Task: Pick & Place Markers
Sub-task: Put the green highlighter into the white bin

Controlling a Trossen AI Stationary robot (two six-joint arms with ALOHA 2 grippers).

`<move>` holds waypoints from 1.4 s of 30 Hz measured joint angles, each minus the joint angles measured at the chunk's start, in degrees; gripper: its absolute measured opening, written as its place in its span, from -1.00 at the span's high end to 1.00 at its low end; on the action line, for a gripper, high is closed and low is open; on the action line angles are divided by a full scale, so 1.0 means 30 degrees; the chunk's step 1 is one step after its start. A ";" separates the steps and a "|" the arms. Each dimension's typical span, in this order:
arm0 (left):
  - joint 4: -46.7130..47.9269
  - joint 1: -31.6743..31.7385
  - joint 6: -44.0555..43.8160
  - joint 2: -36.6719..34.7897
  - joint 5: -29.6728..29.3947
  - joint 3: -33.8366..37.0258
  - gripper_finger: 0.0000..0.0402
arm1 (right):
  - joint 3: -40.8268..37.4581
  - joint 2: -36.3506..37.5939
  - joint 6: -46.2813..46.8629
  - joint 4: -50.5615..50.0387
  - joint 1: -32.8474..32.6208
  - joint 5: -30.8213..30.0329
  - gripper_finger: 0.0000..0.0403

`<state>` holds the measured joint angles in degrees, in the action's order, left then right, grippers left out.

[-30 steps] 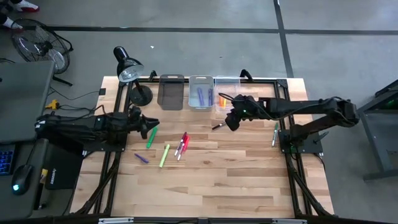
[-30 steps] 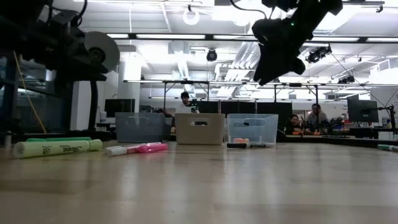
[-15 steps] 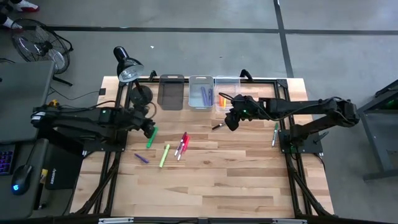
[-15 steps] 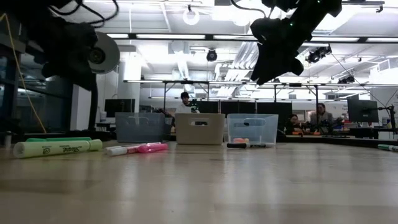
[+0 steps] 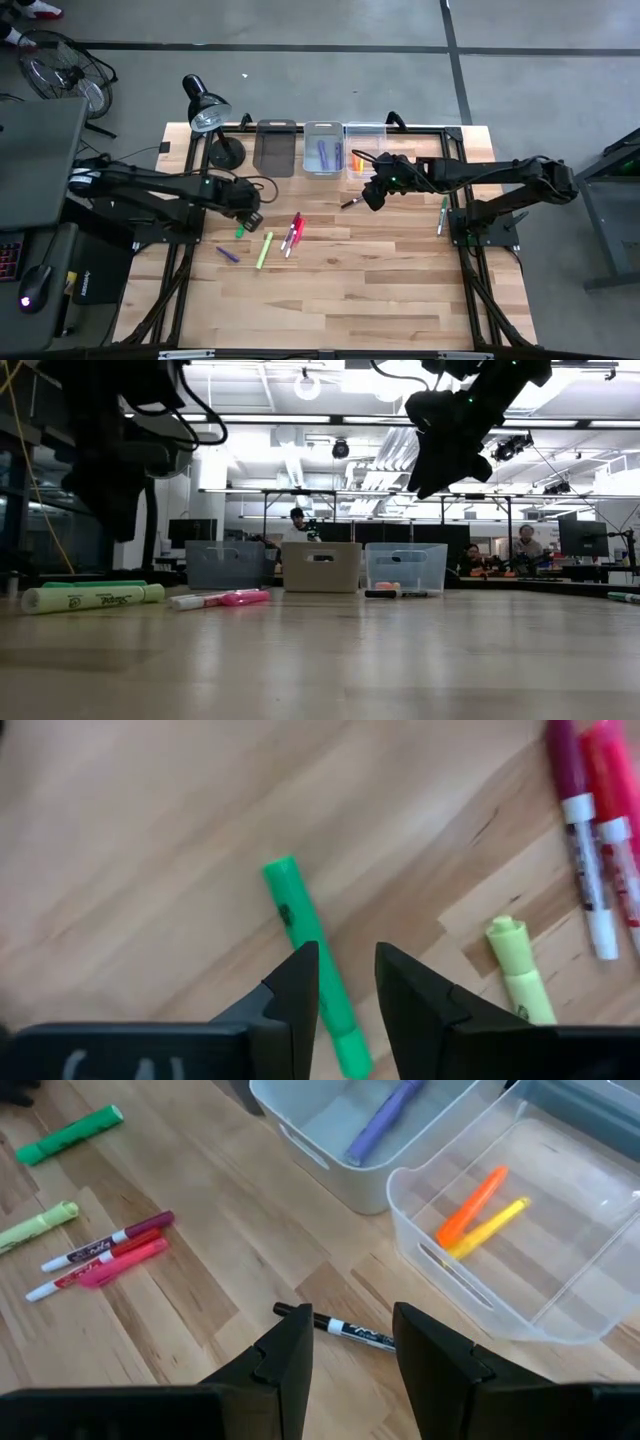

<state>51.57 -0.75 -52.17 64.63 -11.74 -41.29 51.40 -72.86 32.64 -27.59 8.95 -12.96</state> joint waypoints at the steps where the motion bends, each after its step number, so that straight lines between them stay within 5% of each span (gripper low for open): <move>1: 0.0234 0.0000 -0.0425 0.0311 0.0304 -0.0226 0.48 | 0.0000 0.0000 0.0058 0.0007 0.0000 0.0006 0.36; 15: 0.1788 0.0000 -0.2227 0.4070 0.4520 -0.0776 -0.30 | 0.0007 0.0000 0.0123 -0.0058 0.0000 0.0017 0.36; 26: 0.1197 0.0000 -0.2818 0.6348 0.4810 -0.0769 -0.32 | 0.0015 0.0000 0.0138 -0.0186 0.0000 0.0531 0.36; 42: -0.0342 0.0000 -0.3383 0.6336 0.4290 0.0069 -0.11 | 0.0015 0.0000 0.0633 -0.0453 -0.1087 0.0139 0.36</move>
<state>50.54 -0.75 -62.32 83.64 1.13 -41.08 51.44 -72.86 34.54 -28.95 5.69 -12.54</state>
